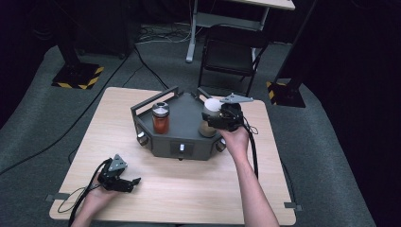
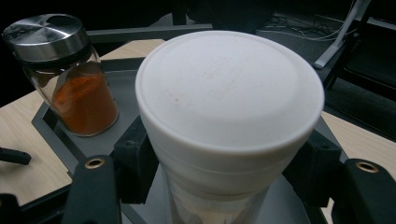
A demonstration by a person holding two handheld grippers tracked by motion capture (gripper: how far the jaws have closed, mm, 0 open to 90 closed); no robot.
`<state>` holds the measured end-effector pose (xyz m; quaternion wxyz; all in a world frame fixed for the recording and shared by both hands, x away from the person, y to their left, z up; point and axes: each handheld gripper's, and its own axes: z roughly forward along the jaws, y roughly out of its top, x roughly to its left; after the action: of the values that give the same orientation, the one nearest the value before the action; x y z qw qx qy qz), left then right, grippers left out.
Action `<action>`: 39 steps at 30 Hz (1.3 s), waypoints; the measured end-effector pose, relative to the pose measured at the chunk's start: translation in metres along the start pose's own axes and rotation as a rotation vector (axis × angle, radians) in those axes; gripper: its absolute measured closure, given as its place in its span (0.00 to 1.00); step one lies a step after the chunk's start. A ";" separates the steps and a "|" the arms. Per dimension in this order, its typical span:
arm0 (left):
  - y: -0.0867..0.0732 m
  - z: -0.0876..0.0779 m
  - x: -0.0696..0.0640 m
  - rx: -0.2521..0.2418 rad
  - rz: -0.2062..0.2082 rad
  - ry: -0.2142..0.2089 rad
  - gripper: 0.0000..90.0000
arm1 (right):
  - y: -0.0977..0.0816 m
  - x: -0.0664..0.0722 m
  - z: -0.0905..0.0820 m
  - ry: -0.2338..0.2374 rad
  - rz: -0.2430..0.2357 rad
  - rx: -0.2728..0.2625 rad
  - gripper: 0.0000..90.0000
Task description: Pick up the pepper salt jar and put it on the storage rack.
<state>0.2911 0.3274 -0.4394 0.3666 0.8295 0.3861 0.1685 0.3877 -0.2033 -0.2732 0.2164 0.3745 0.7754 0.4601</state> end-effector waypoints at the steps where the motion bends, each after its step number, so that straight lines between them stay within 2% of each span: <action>1: 0.000 0.000 0.000 0.000 0.000 0.000 0.11 | 0.001 0.000 0.000 0.001 0.000 0.003 0.38; 12: 0.000 0.000 0.000 0.000 0.000 0.000 0.11 | 0.004 -0.006 0.001 0.020 0.017 0.015 0.37; 17: 0.000 0.000 0.000 0.000 0.000 0.000 0.11 | 0.004 -0.006 0.000 0.024 0.027 0.013 0.29; 21: 0.000 0.000 0.000 0.000 0.000 0.000 0.11 | 0.002 -0.006 -0.003 0.013 0.019 0.022 0.21; 29: 0.000 0.000 0.000 0.000 0.001 0.000 0.11 | -0.021 -0.012 -0.019 -0.006 0.022 0.006 0.14; 32: 0.000 0.000 0.000 0.000 0.001 0.000 0.11 | -0.031 -0.016 -0.024 -0.006 0.029 0.005 0.13; 39: 0.000 0.000 0.000 0.000 0.001 0.000 0.11 | -0.048 -0.016 -0.033 -0.012 0.013 0.012 0.13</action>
<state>0.2911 0.3274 -0.4394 0.3664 0.8297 0.3858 0.1688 0.3571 -0.2486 -0.2993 0.2155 0.3836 0.7744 0.4546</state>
